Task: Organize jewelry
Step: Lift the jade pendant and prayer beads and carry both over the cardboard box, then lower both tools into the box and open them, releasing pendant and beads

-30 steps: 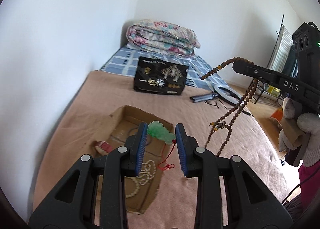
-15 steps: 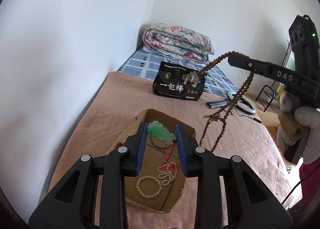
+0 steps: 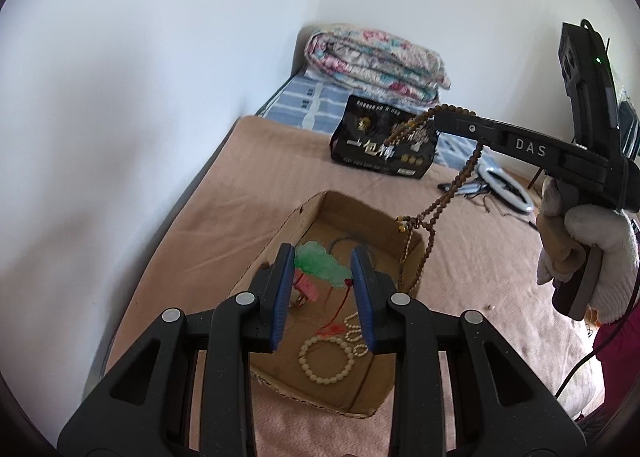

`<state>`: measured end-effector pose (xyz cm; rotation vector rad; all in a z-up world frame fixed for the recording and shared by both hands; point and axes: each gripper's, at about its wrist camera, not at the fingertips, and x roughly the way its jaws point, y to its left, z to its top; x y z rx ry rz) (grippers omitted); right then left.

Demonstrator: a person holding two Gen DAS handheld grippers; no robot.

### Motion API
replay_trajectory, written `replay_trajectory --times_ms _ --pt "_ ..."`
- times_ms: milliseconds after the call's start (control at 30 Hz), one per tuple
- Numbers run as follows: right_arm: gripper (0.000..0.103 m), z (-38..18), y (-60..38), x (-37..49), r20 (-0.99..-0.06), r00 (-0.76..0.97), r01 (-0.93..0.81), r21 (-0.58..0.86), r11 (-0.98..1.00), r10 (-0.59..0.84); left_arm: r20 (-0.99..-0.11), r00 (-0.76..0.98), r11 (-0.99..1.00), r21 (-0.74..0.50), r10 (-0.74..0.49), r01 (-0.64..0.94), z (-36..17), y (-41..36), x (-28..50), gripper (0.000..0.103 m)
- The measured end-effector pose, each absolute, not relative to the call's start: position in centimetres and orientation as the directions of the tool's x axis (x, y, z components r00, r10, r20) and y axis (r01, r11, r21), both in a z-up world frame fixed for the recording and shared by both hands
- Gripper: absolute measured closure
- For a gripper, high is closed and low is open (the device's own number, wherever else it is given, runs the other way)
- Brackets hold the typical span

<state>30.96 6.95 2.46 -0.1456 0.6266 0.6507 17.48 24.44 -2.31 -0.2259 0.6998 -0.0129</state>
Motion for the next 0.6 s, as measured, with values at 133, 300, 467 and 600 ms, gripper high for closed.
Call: replay_trajectory --times_ms 133,300,467,600 --pt "0.093 0.7 7.3 31.6 -0.616 0.607 -0.598 0.061 0.799 0.502 -0.665 0.743 0.978 -0.197 -0.077 -0.075 -3.5 24.2 18.0 0.074" --pt "0.093 -2.1 7.9 32.0 -0.670 0.574 -0.600 0.046 0.798 0.470 -0.700 0.711 0.981 -0.171 -0.059 -0.087 -5.0 23.8 18.6 0.074" --pt "0.093 -4.5 8.2 32.2 -0.712 0.537 -0.598 0.057 0.800 0.452 -0.746 0.663 0.980 -0.170 -0.057 -0.107 -7.0 24.0 19.6 0.074" --pt "0.093 -5.9 8.4 31.9 -0.737 0.516 -0.603 0.050 0.796 0.437 -0.777 0.628 0.979 -0.165 -0.054 -0.120 -8.6 24.2 20.1 0.074"
